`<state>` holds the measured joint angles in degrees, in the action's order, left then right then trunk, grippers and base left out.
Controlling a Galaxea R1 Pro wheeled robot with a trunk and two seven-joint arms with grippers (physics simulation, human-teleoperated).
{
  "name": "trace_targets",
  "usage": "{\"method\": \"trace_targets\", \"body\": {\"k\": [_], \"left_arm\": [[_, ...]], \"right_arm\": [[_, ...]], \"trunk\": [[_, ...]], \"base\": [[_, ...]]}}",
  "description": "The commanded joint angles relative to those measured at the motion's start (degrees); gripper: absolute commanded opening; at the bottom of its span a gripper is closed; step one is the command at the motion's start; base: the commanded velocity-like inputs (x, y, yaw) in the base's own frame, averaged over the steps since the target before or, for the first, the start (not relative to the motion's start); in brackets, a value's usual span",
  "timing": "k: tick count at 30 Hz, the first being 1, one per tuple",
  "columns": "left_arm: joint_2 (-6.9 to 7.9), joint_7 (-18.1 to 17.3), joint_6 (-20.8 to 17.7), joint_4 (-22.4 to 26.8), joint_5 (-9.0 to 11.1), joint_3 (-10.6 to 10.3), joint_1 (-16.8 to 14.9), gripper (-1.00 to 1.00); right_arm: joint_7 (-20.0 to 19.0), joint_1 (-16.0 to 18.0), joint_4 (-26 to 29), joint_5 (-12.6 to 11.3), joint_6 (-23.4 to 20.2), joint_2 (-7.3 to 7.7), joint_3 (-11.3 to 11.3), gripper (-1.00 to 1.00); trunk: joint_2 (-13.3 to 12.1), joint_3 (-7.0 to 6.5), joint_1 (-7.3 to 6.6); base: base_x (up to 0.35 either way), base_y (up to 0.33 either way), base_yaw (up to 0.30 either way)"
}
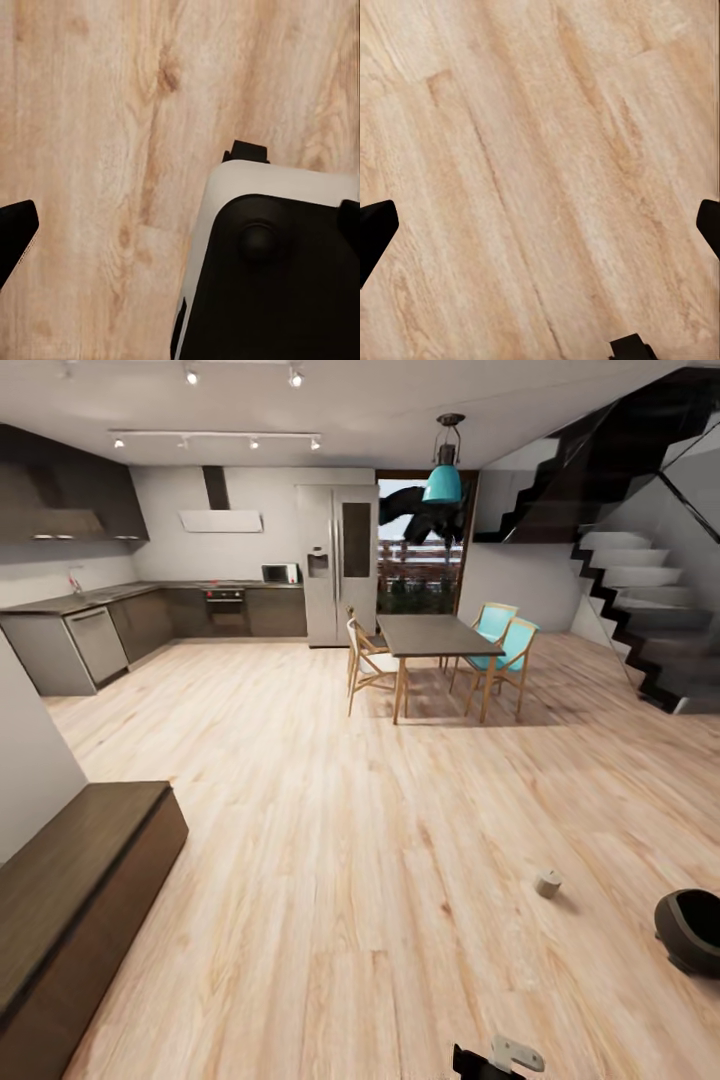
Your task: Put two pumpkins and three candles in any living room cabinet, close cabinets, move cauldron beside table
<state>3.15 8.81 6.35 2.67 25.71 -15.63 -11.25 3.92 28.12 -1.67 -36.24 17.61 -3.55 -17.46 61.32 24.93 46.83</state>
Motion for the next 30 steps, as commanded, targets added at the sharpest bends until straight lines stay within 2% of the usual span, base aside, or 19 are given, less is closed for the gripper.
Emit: {"method": "trace_targets", "body": {"k": [1,5,8,15,30], "left_arm": [[0.01,0.0,0.1,0.0,0.4,-0.5,0.0,1.0],[0.29,-5.3,0.2,0.1,0.1,-0.8,0.0,1.0],[1.51,-7.7,0.2,0.1,0.1,-0.9,0.0,1.0],[1.69,-8.1,0.2,0.1,0.0,-1.2,0.0,1.0],[1.68,-8.1,0.6,0.1,-0.1,-2.0,0.0,1.0]], "right_arm": [[0.2,0.1,-0.2,-0.2,0.2,-0.02,-0.5,1.0],[0.1,0.1,-0.2,-0.2,0.2,-0.04,-0.5,1.0],[0.2,0.1,-0.2,-0.2,0.1,-0.03,-0.6,1.0],[0.0,-0.9,-0.3,0.7,0.3,0.03,-0.8,1.0],[0.1,-1.3,-0.6,0.6,1.0,0.0,-0.9,1.0]], "trunk": [[0.0,0.06,0.0],[0.0,0.06,0.0],[0.0,0.06,0.0],[0.0,0.06,0.0],[0.0,0.06,0.0]], "base": [[0.03,0.0,-0.285],[0.209,0.0,-0.258],[0.321,0.0,-0.061],[0.336,0.0,-0.005],[0.337,0.0,0.0]]}}
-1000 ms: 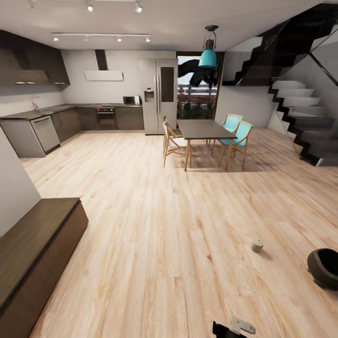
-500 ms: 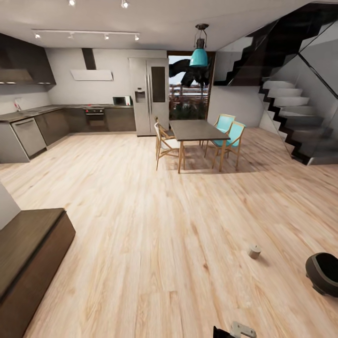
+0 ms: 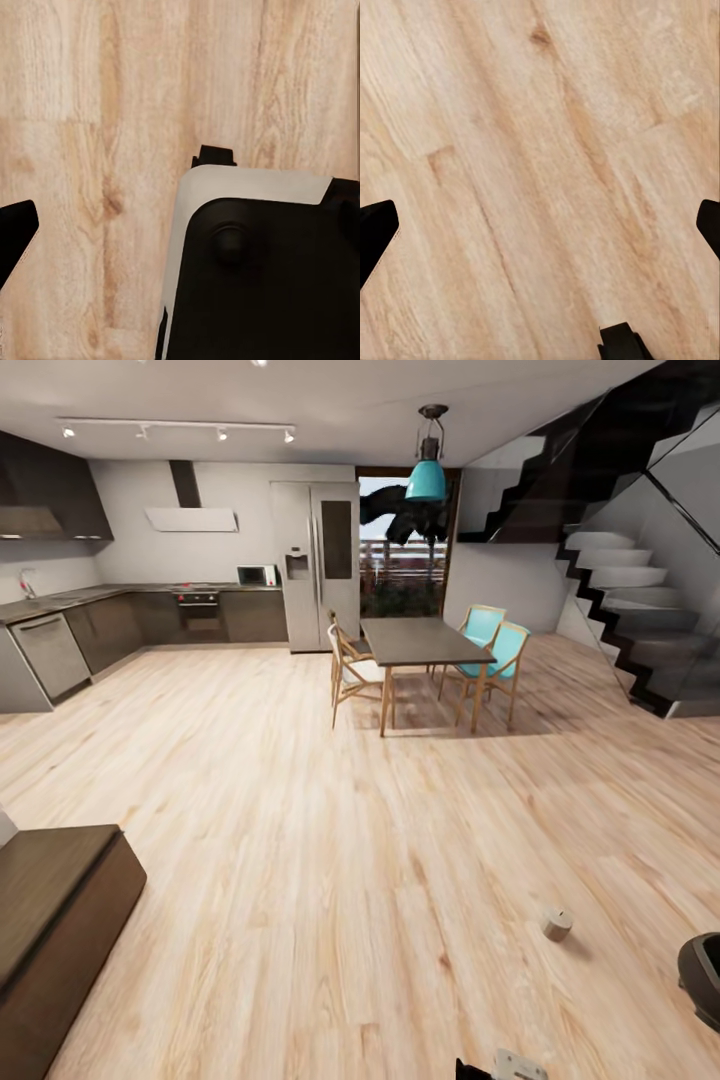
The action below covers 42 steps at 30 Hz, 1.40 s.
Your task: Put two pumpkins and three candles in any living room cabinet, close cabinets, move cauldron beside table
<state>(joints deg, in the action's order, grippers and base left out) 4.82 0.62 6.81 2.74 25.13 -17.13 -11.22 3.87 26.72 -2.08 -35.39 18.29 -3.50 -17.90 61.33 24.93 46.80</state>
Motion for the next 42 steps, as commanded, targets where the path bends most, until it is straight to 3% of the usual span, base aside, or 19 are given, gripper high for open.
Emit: {"method": "trace_targets", "body": {"k": [1,6,24,42], "left_arm": [[0.01,0.1,0.2,0.0,0.4,-0.8,0.0,1.0],[0.01,0.1,0.2,0.0,0.5,-1.8,0.0,1.0],[-0.18,0.1,0.3,0.0,0.4,-2.0,0.0,1.0],[-0.49,0.1,0.3,0.0,0.4,-2.4,0.0,1.0]], "right_arm": [[0.1,0.1,-0.2,-0.3,0.3,-0.07,-0.5,1.0],[0.2,0.1,-0.1,-0.3,0.3,-0.1,-0.5,1.0],[0.6,0.1,0.0,-0.6,0.2,-0.11,-0.5,1.0],[0.7,0.1,0.0,-0.4,0.2,-0.11,-0.5,1.0]], "trunk": [[0.0,0.06,0.04],[0.0,0.06,0.04],[0.0,0.09,0.04],[0.0,0.54,0.04]], "base": [[0.337,0.0,0.0],[0.337,0.0,0.0],[0.337,0.0,0.01],[0.337,0.0,0.255]]}}
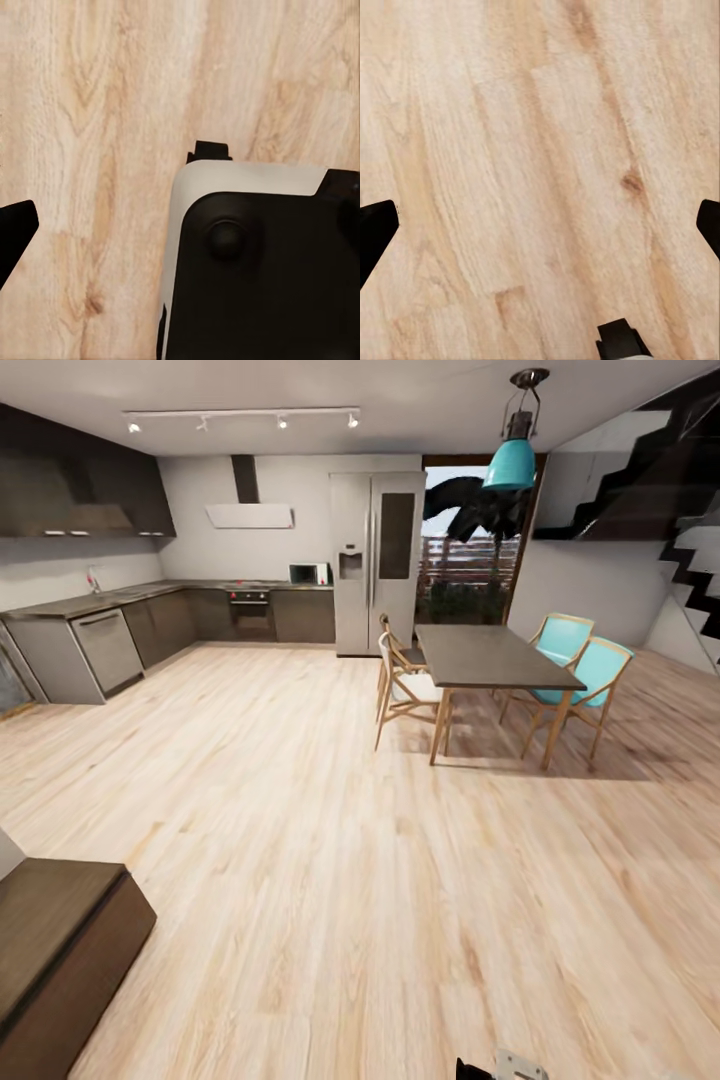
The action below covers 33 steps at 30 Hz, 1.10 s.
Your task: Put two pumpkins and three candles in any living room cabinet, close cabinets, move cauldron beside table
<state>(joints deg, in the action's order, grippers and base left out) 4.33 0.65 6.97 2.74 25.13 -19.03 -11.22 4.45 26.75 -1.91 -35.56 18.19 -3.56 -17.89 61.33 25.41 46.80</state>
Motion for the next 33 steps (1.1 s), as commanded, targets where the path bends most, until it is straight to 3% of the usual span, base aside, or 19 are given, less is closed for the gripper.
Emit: {"method": "trace_targets", "body": {"k": [1,14,29,33], "left_arm": [[-0.01,0.1,0.1,0.0,0.4,-0.6,0.0,1.0],[-0.11,0.1,0.1,0.0,0.4,-1.0,0.0,1.0],[-0.11,0.2,0.2,0.0,0.4,-1.3,0.0,1.0],[-0.11,0.2,1.9,0.0,0.4,-1.3,0.0,1.0]], "right_arm": [[0.1,0.1,-0.2,-0.2,0.3,-0.04,-0.5,1.0],[0.2,0.1,-0.2,-0.2,0.3,-0.04,-0.5,1.0],[0.2,0.1,-0.2,-0.2,0.3,-0.1,-0.6,1.0],[0.2,0.1,-0.2,-0.2,0.3,-0.13,-0.6,1.0]], "trunk": [[0.0,0.08,0.04],[0.0,0.42,0.04],[0.0,0.86,0.04],[0.0,0.98,0.04]], "base": [[0.337,0.0,0.272],[0.334,-0.038,0.272],[0.228,-0.225,0.272],[0.115,-0.258,0.272]]}}
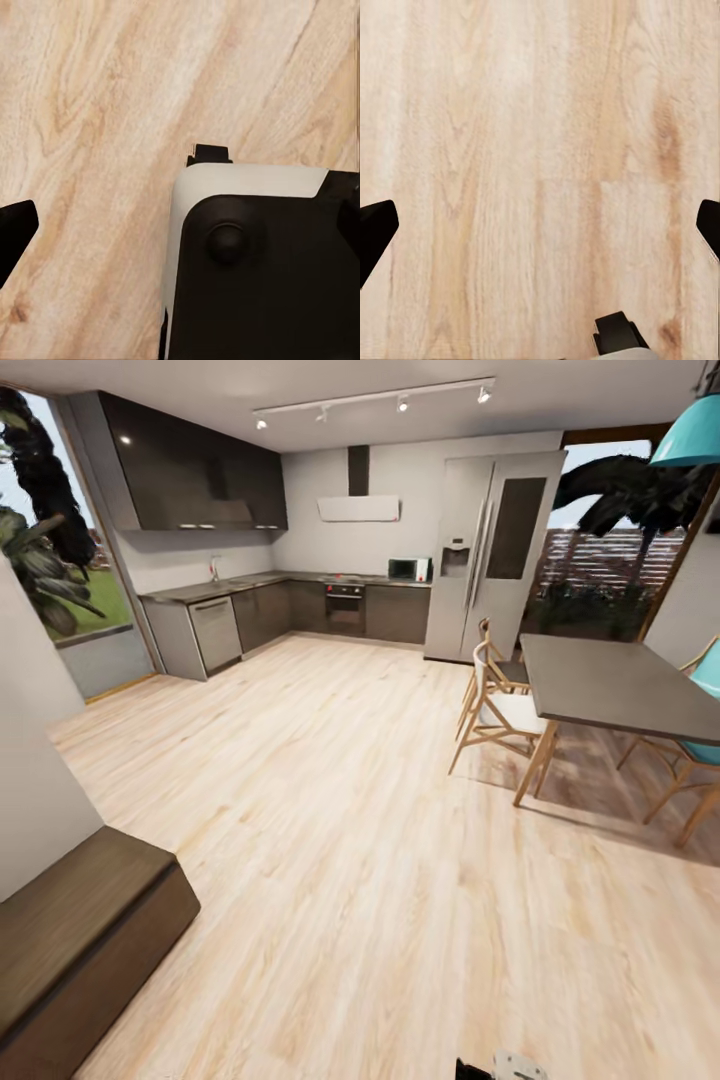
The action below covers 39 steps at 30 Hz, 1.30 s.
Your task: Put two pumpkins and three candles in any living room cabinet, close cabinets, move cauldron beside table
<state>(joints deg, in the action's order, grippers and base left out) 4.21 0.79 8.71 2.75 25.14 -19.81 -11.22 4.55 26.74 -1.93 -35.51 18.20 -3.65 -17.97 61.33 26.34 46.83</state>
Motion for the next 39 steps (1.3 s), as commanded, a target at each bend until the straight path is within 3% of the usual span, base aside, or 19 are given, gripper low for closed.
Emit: {"method": "trace_targets", "body": {"k": [1,8,39], "left_arm": [[-0.03,0.1,0.7,0.0,0.4,-0.5,0.0,1.0],[0.01,0.1,1.3,0.0,0.5,-0.5,0.0,1.0],[-0.14,0.1,1.3,0.0,0.5,-0.4,0.0,1.0]], "right_arm": [[0.1,0.1,-0.2,-0.3,0.3,-0.04,-0.5,1.0],[0.1,0.1,-0.2,-0.3,0.3,-0.04,-0.5,1.0],[0.1,0.1,-0.1,-0.2,0.3,-0.3,-0.5,1.0]], "trunk": [[0.0,0.09,0.01],[0.0,0.31,0.01],[0.0,1.29,0.01]], "base": [[0.079,-0.26,0.272],[0.019,-0.138,0.272],[0.0,-0.002,0.272]]}}
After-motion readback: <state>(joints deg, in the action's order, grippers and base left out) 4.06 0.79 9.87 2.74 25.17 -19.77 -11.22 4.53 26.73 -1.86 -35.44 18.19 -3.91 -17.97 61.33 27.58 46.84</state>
